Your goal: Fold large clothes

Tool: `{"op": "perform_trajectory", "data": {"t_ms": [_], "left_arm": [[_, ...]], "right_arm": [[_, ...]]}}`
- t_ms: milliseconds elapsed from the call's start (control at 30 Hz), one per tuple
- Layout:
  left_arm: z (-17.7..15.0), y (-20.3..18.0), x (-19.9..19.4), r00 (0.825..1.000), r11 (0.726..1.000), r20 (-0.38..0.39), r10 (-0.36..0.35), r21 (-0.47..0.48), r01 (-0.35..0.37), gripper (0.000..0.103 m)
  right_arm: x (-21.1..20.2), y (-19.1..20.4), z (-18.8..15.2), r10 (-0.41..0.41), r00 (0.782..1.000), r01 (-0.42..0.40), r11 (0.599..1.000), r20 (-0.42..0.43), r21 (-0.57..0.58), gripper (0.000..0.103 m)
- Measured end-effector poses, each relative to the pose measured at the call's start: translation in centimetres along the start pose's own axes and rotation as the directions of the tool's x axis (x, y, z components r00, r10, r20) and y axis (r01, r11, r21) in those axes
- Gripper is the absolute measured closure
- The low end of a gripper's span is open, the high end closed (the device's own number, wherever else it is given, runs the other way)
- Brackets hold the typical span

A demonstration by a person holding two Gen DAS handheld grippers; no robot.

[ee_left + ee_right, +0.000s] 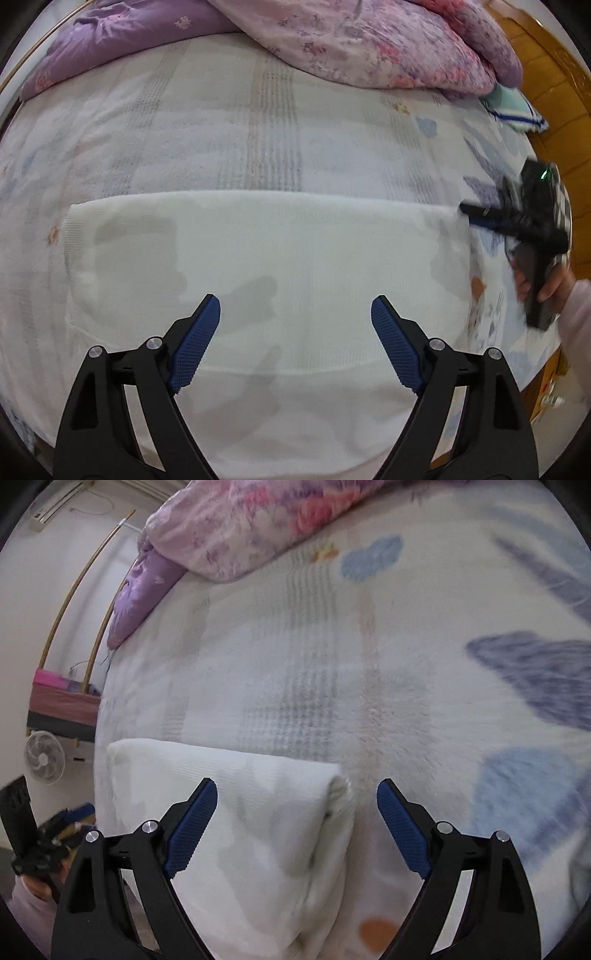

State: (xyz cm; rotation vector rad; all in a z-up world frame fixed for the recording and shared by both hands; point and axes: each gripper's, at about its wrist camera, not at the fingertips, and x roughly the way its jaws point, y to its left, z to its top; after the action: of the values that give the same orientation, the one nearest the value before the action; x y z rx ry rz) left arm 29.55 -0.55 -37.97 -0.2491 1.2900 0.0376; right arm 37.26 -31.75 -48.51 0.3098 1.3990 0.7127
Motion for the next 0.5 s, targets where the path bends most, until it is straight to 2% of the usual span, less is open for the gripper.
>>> {"op": "perform_trajectory", "data": {"t_ms": [100,167,233,267,333,367,400,433,467,500], "left_arm": [[0.7,0.1,0.9,1.000,0.998,0.006,0.009,-0.056,-0.009,0.018],[0.8,0.2,1.3,1.000,0.996,0.005,0.021,-0.089,-0.020,0.018],[0.7,0.4,1.8,1.000,0.992,0.003,0.019,-0.121,-0.019,0.018],[0.6,0.4,2.0,1.000,0.992,-0.003,0.012,-0.129,-0.012,0.018],[0.3,0.2,2.5,0.999,0.991,-0.029,0.022,-0.130,-0.025,0.018],[0.0,0.1,2.8,0.999,0.991,-0.041,0.034,-0.129,-0.039,0.018],[-0.2,0.1,2.8,0.998,0.990,-0.046,0.038,-0.131,-0.044,0.018],[-0.6,0.1,2.8,0.998,0.989,-0.050,0.035,-0.144,-0.042,0.018],[-0.8,0.0,2.7,0.998,0.987,-0.049,0.037,-0.155,-0.044,0.018],[-1.0,0.0,2.6,0.998,0.985,-0.047,0.047,-0.166,-0.054,0.018]], "right_arm": [[1.4,-1.2,-0.1,0.093,0.996,-0.093,0.996,0.017,0.004,0.017],[1.2,-2.2,-0.3,0.177,0.984,-0.178,0.983,0.037,0.044,0.013],[1.2,-3.4,-0.4,0.275,0.961,-0.278,0.950,0.039,0.140,0.009],[1.6,-4.0,-0.4,0.361,0.932,-0.357,0.912,0.016,0.205,0.008],[2.1,-3.3,-0.8,0.384,0.923,-0.371,0.909,-0.038,0.190,0.008],[2.5,-1.7,-1.6,0.360,0.926,-0.349,0.931,-0.117,0.107,0.008],[2.8,-0.8,-2.3,0.352,0.923,-0.345,0.936,-0.158,0.070,0.008],[3.1,0.0,-3.1,0.355,0.913,-0.353,0.934,-0.201,0.044,0.007],[3.5,0.6,-4.3,0.376,0.894,-0.375,0.926,-0.244,0.053,0.007],[3.7,1.1,-5.4,0.383,0.885,-0.380,0.923,-0.264,0.066,0.007]]}}
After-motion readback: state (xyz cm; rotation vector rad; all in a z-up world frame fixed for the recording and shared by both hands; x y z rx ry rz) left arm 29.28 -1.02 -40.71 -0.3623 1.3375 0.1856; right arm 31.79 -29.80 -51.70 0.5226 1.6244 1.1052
